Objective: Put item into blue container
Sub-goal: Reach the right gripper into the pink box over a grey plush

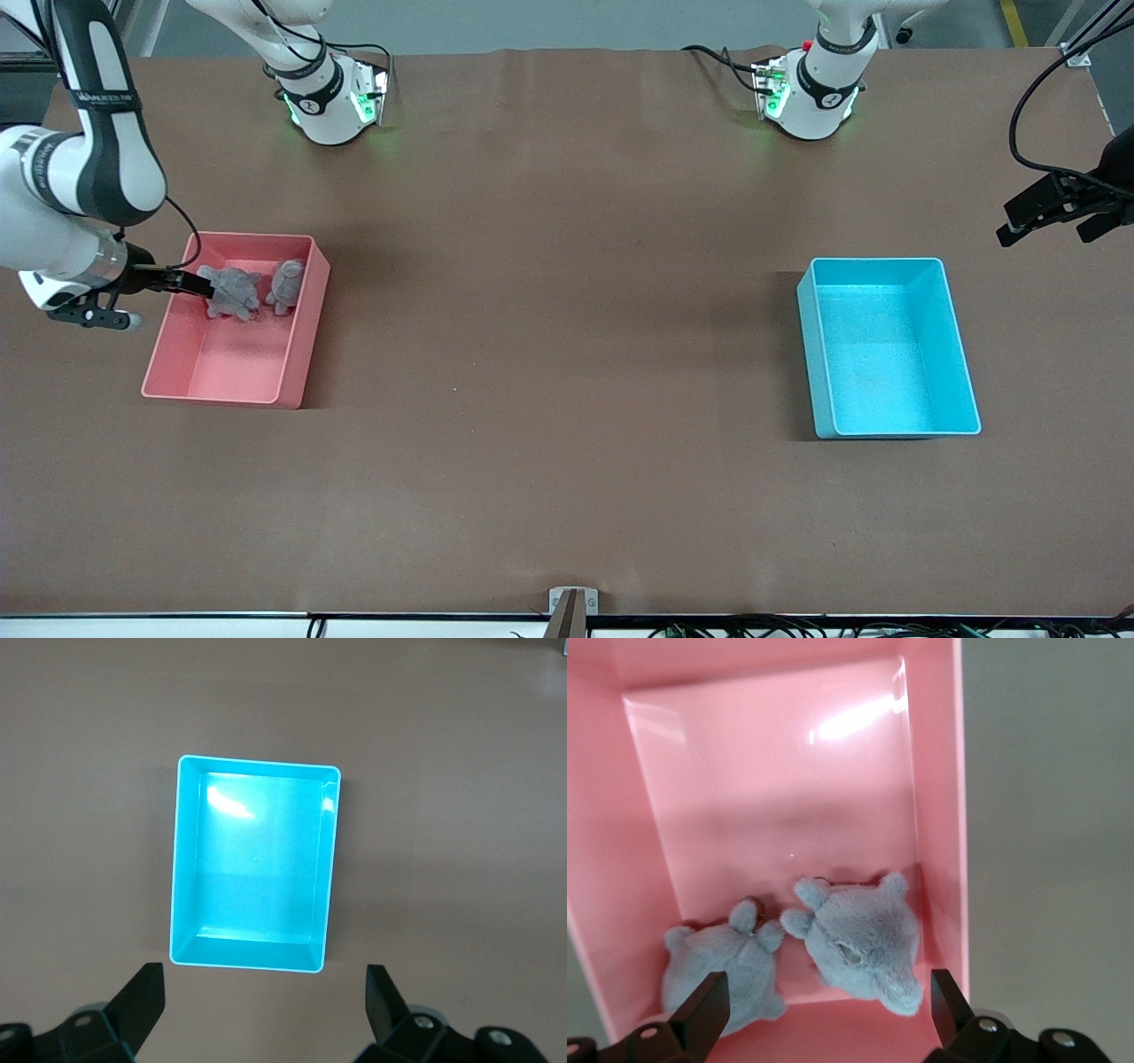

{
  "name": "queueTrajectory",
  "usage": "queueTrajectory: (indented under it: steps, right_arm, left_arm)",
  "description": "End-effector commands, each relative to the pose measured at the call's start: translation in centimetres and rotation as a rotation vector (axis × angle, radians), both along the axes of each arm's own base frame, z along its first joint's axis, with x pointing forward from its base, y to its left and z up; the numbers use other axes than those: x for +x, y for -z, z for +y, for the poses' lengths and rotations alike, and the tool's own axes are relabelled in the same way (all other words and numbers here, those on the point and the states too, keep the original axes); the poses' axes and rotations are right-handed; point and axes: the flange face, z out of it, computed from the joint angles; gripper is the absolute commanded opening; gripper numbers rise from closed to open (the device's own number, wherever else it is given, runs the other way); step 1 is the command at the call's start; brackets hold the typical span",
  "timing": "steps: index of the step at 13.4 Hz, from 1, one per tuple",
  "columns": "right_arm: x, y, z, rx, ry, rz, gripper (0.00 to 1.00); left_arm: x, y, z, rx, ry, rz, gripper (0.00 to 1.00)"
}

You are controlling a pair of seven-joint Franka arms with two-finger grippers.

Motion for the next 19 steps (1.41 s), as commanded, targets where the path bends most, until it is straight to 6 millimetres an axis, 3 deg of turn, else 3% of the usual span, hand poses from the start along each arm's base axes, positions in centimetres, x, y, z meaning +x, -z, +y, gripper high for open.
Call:
queueTrajectory:
  steps: [1, 6, 19]
  right_arm:
    - [-1.5, 1.8, 0.1, 0.008, 0.018, -0.018, 1.00]
    - [-2.6, 6.7, -0.4, 0.007, 0.038, -0.020, 1.00]
    - [-3.7, 12.6, -1.1, 0.015, 0.057, 0.049, 0.96]
  left_arm:
    - [-0.2, 0.0, 0.0, -0.007, -0.001, 0.005, 1.00]
    - [0.0, 0.4, 0.1, -0.007, -0.003, 0.013, 1.00]
    - [0.3, 1.0, 0.0, -0.008, -0.001, 0.022, 1.00]
